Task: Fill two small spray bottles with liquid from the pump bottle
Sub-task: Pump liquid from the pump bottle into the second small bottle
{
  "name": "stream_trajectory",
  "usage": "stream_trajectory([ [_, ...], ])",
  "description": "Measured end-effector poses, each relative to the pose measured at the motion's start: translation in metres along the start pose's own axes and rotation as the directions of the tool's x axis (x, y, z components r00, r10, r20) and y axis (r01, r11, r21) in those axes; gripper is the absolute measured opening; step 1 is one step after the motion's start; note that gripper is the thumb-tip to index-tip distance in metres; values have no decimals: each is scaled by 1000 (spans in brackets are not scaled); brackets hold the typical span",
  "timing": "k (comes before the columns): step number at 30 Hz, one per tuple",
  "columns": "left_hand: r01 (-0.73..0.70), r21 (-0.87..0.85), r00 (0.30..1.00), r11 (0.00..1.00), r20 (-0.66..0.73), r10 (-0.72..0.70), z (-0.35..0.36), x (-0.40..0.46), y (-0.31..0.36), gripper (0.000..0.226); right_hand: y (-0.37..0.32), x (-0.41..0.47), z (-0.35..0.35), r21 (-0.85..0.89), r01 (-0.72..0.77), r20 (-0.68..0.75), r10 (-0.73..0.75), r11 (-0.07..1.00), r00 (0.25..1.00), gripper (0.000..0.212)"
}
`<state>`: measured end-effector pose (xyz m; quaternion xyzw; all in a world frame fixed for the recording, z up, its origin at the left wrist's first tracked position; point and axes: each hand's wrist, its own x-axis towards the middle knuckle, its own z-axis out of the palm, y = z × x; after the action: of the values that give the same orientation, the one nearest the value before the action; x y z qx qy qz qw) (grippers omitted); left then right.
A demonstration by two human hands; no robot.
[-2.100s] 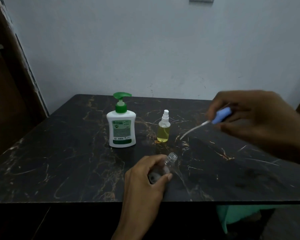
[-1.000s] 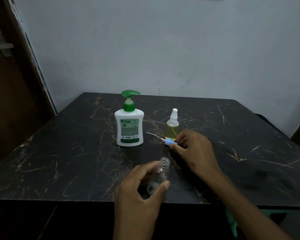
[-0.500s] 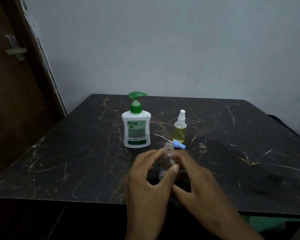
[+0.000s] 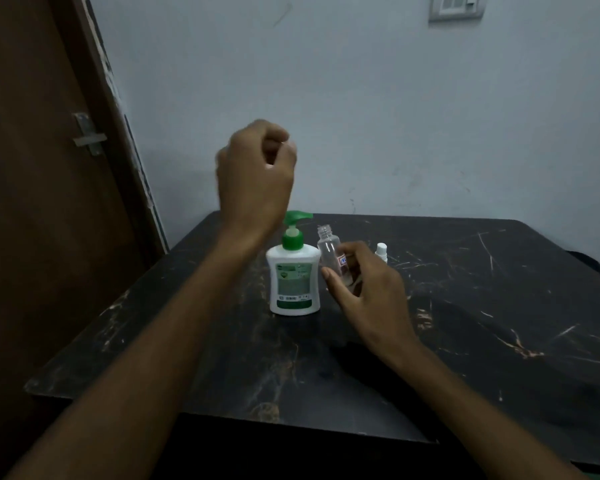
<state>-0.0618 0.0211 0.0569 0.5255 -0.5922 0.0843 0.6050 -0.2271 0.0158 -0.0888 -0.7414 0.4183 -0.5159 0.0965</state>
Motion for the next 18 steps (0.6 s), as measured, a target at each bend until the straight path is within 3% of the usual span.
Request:
stream_trajectory([
  [3, 108, 157, 965, 982, 222, -142, 33, 34, -25, 22, 7, 7, 11, -19, 37, -59, -38, 999, 998, 25],
  [6, 186, 260, 898, 948, 346, -271, 54, 41, -45, 24, 10, 6, 15, -10, 47, -76, -47, 999, 996, 29],
  [12, 284, 329, 822, 900, 400, -406, 73, 43, -73, 21, 13, 11, 15, -3, 59, -93, -59, 998, 994, 33],
  [18, 218, 403, 802, 889, 444, -398, 79, 41, -77, 22, 13, 17, 14, 30, 75, -103, -72, 997, 992, 35],
])
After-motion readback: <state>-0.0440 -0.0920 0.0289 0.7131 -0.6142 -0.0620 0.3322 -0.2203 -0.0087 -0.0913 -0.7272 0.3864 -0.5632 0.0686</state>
